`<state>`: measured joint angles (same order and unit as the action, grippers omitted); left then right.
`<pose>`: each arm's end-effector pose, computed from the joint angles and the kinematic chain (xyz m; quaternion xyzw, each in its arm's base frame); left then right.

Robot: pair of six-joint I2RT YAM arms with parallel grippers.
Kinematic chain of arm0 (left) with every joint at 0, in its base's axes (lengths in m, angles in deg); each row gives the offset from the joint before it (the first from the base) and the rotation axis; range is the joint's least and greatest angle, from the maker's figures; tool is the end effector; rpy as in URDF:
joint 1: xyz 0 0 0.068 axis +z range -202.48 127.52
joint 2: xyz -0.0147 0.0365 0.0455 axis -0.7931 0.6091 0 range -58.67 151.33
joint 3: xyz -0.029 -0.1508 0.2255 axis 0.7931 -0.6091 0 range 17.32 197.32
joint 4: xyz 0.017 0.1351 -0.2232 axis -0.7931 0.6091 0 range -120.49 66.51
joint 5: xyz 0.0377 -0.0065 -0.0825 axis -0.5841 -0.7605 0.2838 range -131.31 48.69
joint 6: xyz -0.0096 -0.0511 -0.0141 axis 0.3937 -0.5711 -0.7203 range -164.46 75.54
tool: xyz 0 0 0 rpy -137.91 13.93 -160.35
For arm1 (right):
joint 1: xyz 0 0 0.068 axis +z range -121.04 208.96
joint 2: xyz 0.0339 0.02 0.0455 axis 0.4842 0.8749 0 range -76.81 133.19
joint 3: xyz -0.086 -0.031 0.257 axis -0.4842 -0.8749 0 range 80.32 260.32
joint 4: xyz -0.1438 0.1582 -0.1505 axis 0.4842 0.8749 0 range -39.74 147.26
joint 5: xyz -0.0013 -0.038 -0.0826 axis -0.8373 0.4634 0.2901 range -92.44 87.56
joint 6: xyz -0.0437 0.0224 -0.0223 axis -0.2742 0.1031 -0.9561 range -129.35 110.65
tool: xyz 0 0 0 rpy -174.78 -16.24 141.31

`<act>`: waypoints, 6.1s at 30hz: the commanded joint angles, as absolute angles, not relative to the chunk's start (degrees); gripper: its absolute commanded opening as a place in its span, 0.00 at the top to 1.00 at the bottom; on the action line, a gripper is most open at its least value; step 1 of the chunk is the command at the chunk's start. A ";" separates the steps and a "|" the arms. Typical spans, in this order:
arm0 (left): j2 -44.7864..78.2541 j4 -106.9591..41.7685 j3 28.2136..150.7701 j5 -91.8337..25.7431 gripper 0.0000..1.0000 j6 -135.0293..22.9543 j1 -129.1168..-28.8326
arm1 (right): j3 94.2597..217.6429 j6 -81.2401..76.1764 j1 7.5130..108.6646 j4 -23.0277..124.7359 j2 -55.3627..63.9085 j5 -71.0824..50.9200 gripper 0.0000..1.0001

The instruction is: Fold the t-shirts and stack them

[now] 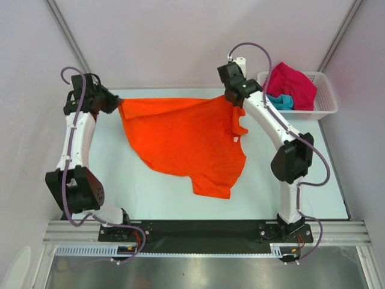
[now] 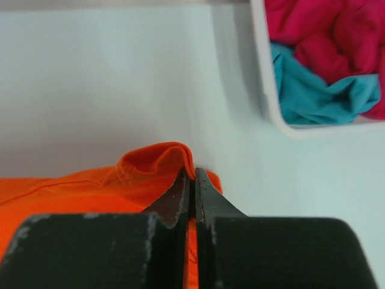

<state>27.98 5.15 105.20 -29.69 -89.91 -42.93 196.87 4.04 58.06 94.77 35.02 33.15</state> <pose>0.3346 0.0489 0.3807 -0.3645 0.8025 -0.2282 0.4137 0.3915 0.1942 0.3726 0.0106 0.8718 -0.1116 0.4768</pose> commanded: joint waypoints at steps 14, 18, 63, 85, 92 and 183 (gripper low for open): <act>44.51 -2.89 109.61 -27.95 0.76 -85.77 -42.46 | 220.15 0.67 52.43 95.35 58.01 32.72 0.85; 44.69 -3.77 108.65 -26.89 0.36 -84.98 -42.54 | 220.06 0.76 50.50 95.35 58.19 32.98 0.44; 32.46 -13.43 63.90 -35.42 0.33 -89.98 -45.71 | 169.70 11.92 71.85 95.00 18.46 30.08 0.30; 30.47 -18.02 63.02 -29.70 1.00 -92.62 -47.03 | 171.02 12.45 72.12 97.19 19.17 31.13 0.32; 22.03 -8.37 68.29 -32.08 1.00 -89.20 -47.11 | 169.00 12.28 72.03 95.61 17.59 30.26 0.33; 31.23 -15.37 70.58 -42.01 0.56 -94.99 -48.78 | 169.53 8.50 72.20 96.23 20.84 31.22 0.39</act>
